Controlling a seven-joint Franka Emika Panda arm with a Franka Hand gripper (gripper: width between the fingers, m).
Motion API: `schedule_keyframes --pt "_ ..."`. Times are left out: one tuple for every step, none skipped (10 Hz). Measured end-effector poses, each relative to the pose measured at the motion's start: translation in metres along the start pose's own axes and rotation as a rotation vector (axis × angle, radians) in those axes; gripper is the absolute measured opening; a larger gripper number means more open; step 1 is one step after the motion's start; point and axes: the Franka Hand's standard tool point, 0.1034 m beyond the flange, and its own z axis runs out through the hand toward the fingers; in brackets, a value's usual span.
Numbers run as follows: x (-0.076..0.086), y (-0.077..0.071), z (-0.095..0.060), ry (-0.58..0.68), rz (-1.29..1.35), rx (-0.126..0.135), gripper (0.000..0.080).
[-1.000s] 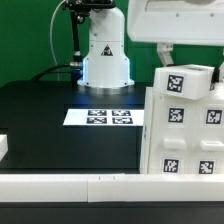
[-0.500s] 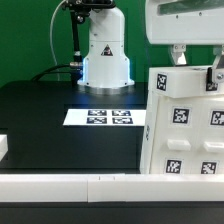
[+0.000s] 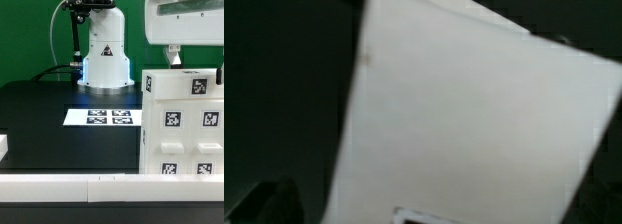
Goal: Assemble cabinet
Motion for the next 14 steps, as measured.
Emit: schedule_keyframes --pt "0.001 0.0 -0.009 -0.006 -0.144 0.0 0.0797" --pt "0.0 -0.001 -0.017 -0.011 -0.259 0.001 0.0795" --pt "-0.001 -0.002 -0.019 -0.009 -0.404 -0.003 0.0795" --pt "-0.003 -0.003 -0.018 -0.009 -0.537 -0.001 0.0795" --pt "-0.002 -0.003 -0.018 0.001 -0.548 0.016 0.0795" --pt "-0.001 -0.002 -0.017 0.002 -0.643 0.013 0.0795" --pt "-0.001 -0.002 -0.017 0.002 -0.715 0.013 0.0795" --pt "0.0 -0.001 -0.017 0.004 -0.87 0.004 0.0795" --pt "0.002 -0.004 -0.017 0.002 -1.082 -0.005 0.0795" --pt "-0.001 -0.005 -0.015 -0.009 -1.253 -0.008 0.0795" --pt "-0.005 -0.006 -0.014 -0.018 -1.391 -0.021 0.0795" --pt "-0.005 -0.006 -0.014 -0.019 -1.491 -0.022 0.0795" --pt "-0.003 -0.005 -0.014 -0.019 -1.542 -0.022 0.0795" --pt "-0.001 -0.004 -0.014 -0.018 -1.612 -0.027 0.0795"
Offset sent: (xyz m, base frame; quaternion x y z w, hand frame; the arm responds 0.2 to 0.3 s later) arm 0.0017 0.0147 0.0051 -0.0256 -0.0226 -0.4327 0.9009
